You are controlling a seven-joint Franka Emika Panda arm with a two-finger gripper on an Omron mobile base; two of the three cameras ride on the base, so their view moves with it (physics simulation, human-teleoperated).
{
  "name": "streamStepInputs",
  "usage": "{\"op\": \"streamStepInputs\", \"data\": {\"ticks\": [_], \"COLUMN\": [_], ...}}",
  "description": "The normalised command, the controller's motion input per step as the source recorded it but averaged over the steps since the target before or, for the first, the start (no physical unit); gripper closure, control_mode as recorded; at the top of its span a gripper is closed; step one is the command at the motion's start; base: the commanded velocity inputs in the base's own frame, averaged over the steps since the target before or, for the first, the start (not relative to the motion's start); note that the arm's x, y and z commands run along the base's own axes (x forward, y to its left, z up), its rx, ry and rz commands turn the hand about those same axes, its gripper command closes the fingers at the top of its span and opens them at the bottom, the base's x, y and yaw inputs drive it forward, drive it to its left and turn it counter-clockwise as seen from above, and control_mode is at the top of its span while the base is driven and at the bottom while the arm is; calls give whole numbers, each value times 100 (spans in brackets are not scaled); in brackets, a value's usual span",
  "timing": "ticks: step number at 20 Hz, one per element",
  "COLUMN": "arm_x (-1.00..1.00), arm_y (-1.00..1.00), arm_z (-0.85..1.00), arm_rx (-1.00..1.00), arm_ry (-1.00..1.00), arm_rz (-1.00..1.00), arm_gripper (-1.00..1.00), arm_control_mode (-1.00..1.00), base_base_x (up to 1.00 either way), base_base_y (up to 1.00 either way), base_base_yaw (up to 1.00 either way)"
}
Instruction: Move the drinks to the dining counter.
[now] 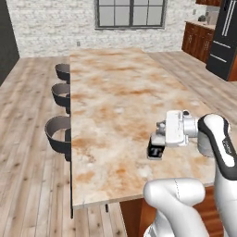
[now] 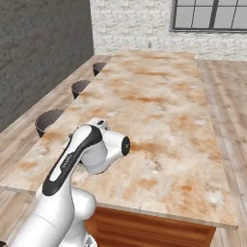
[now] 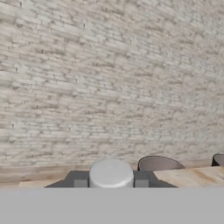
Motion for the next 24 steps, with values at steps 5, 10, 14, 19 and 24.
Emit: {"op": "streamStepInputs", "data": {"ticks": [5, 10, 14, 19, 24], "arm_x": [45, 38, 36, 29, 26], "arm_y": [-43, -20, -13, -13, 0], "arm_z": [-9, -8, -9, -20, -27], "arm_rx": [2, 3, 10, 11, 2], "arm_ry": [5, 2, 0, 0, 0], "arm_rz": [3, 1, 0, 0, 0], "arm_gripper": [100, 100, 100, 100, 100], "arm_control_mode": [-100, -100, -100, -100, -100], "base_base_x": [0, 0, 0, 0, 0], "base_base_y": [0, 0, 0, 0, 0], "base_base_yaw": [0, 0, 0, 0, 0]}}
